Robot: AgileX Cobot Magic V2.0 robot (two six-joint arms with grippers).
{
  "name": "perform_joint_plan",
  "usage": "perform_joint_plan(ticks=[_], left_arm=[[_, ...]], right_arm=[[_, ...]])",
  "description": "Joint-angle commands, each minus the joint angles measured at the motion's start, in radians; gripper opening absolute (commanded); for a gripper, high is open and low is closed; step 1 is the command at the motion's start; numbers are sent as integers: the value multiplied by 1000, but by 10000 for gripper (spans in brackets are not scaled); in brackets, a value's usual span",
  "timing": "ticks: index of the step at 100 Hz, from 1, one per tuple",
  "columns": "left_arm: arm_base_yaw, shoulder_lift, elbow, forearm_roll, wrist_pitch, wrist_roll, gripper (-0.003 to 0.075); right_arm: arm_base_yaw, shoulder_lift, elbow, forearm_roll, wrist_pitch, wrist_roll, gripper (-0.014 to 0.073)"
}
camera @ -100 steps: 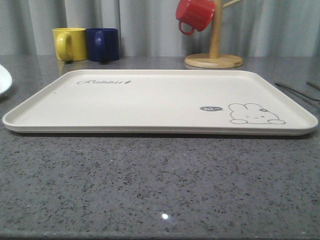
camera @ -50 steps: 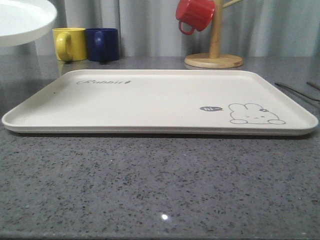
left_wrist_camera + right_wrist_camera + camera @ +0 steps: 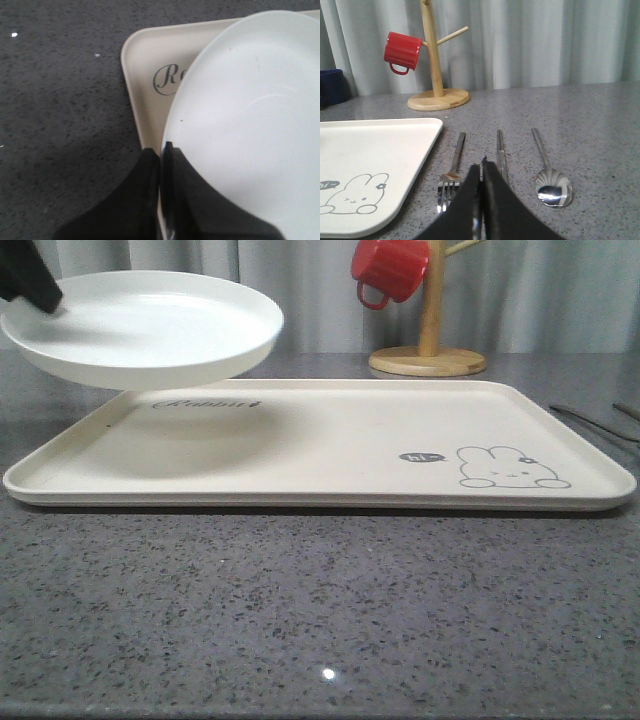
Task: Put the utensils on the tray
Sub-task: 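Grasp the plate rim with the left gripper, lift it onto the tray, then open the left gripper and raise it away from the plate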
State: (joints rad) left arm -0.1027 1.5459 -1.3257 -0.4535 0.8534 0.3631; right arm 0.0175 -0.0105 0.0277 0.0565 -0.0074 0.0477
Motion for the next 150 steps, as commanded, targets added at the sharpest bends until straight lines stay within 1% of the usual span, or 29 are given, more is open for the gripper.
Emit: perform_joint_plan(ticks=[1,20,52,99,106,113,123,130,135,150], left_arm=[[-35,3,-58,-45,-37,-14,-18],[-80,85,-102,-52,-17,-14,-18],[-85,164,-106,-78,-9,-14,-18],[-85,170,-106,-77,7,-14,-9],[-85,170,-105,-74,9,-14,34],[-85,170,-105,-69,10,-14,107],[-85,170,-105,-62,10,-14,231],[-85,170,-105,-62,10,-14,286],[-85,170,-105,-62,8,-14,303],[-85,168,-117,-62,-1,-14,307]], right_arm=[[-3,-21,-18,-4,-73,-8,-69],[-3,-21,-18,-4,-73,-8,-69],[-3,-21,-18,-4,-73,-8,-69],[-3,-21,-18,-4,-73,-8,-69],[-3,-21,-18,-4,-73,-8,-69],[-3,-21,-18,-4,-73,-8,-69],[-3,-21,-18,-4,-73,-8,-69],[-3,-21,-18,-4,-73,-8,-69],[-3,-21,-18,-4,-73,-8,-69],[-3,-21,-18,-4,-73,-8,-69]])
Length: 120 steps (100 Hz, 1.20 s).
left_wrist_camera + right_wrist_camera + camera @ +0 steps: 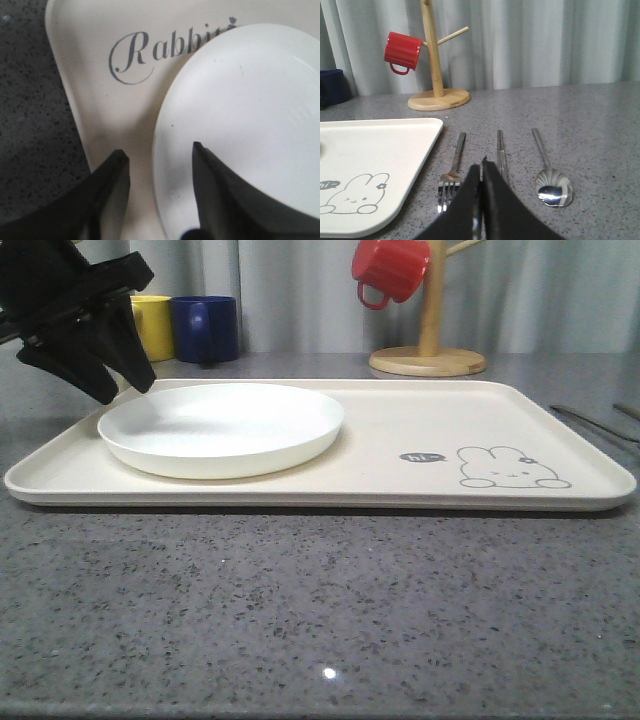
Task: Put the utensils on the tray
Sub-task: 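Open the left gripper and raise it away from the plate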
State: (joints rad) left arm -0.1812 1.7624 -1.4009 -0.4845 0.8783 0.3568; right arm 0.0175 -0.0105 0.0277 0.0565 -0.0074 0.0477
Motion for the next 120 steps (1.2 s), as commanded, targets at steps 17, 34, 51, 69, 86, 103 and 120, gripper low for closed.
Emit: perform_joint_plan(ticks=[17,34,51,69,86,103,120], left_arm=[[-7,-106,-39,-24,-82,-8,307],[-7,-213,11,0,-208,-8,307],[-7,-385,179,29,-377,-8,307],[-7,-603,390,71,-560,-8,307],[6,-823,582,70,-669,-8,307],[8,-1008,754,83,-782,-8,307],[8,-1165,891,97,-848,-8,306]], right_arm=[[-3,-21,-18,-4,-73,-8,-69],[-3,-21,-18,-4,-73,-8,-69],[-3,-21,-18,-4,-73,-8,-69],[-3,-21,-18,-4,-73,-8,-69],[-3,-21,-18,-4,-73,-8,-69],[-3,-21,-18,-4,-73,-8,-69],[-3,-21,-18,-4,-73,-8,-69]])
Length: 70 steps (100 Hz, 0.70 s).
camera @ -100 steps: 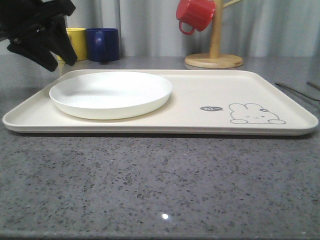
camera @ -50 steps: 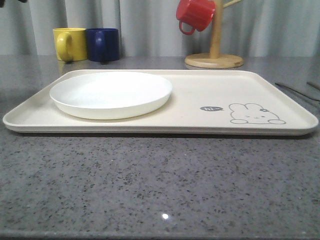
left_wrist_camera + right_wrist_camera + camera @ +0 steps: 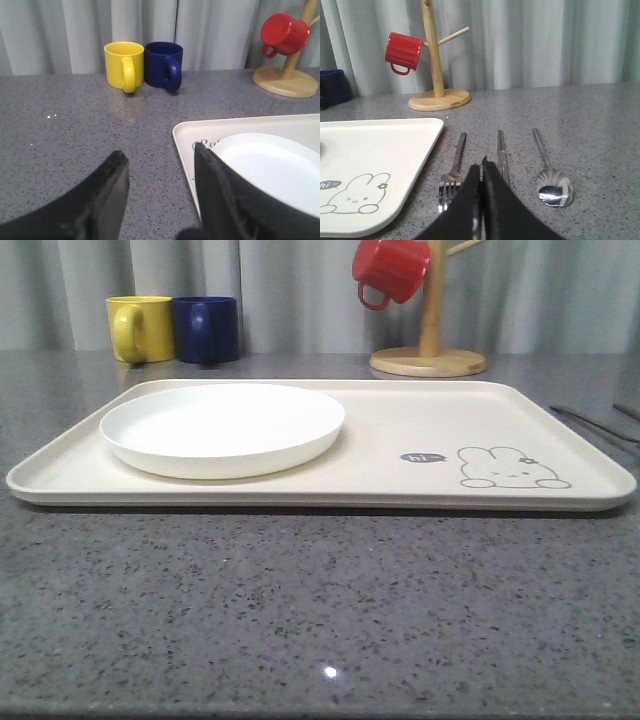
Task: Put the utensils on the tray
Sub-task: 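Open the left gripper and raise it away from the plate, then move the right gripper down over the fork and grasp it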
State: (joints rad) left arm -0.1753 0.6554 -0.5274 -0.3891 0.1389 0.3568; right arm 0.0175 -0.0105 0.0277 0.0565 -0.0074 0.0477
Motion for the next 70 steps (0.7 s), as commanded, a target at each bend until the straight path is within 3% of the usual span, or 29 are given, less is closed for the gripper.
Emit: perform_joint_plan(ticks=[1,22,44,70], left_arm=[[2,-68,25,1,-108,-8,306],[2,-159,100,1,-115,-8,254],[2,-164,107,1,-118,-8,-16],[2,-164,107,1,-118,-8,-18]], right_arm=[[-3,-21,-18,-4,-73,-8,-69],[-3,-21,-18,-4,-73,-8,-69],[-3,-21,-18,-4,-73,-8,-69],[-3,-21,-18,-4,-137,-8,-69]])
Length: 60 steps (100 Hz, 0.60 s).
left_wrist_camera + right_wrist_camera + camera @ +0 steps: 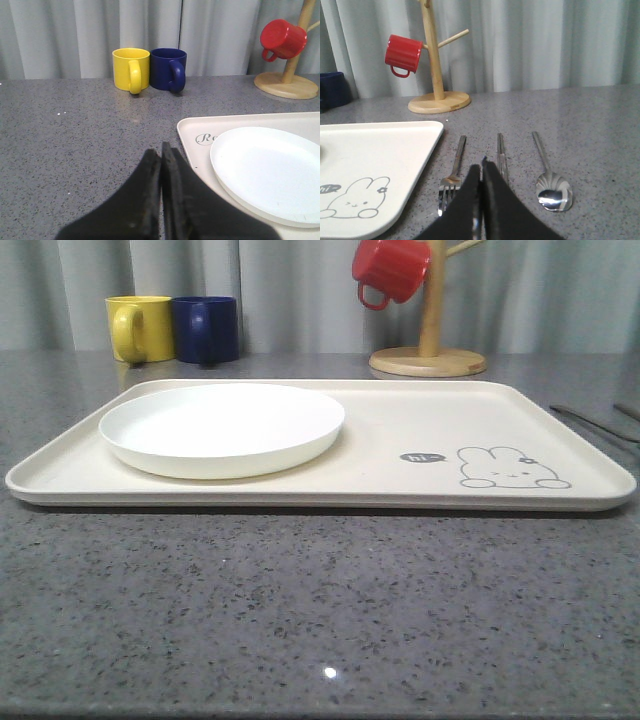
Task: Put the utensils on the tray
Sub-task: 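Move the right gripper down over the fork and grasp it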
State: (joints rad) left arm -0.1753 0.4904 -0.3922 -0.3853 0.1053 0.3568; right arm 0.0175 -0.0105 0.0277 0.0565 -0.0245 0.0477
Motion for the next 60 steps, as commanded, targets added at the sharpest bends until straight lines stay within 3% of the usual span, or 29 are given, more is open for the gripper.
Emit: perform_joint_plan(ticks=[1,21,38,60], left_arm=[[2,1,-29,-3,-84,-8,-18],[2,1,-29,-3,-84,-8,-18],[2,1,-29,-3,-84,-8,-18],[2,1,-29,-3,-84,-8,-18]], right_arm=[[-3,-21,-18,-4,-127,-8,-69],[-3,-13,-85,-4,-98,-8,-69],[-3,78,-264,-1,176,-8,-69],[-3,342,-555,1,491,-8,-69]])
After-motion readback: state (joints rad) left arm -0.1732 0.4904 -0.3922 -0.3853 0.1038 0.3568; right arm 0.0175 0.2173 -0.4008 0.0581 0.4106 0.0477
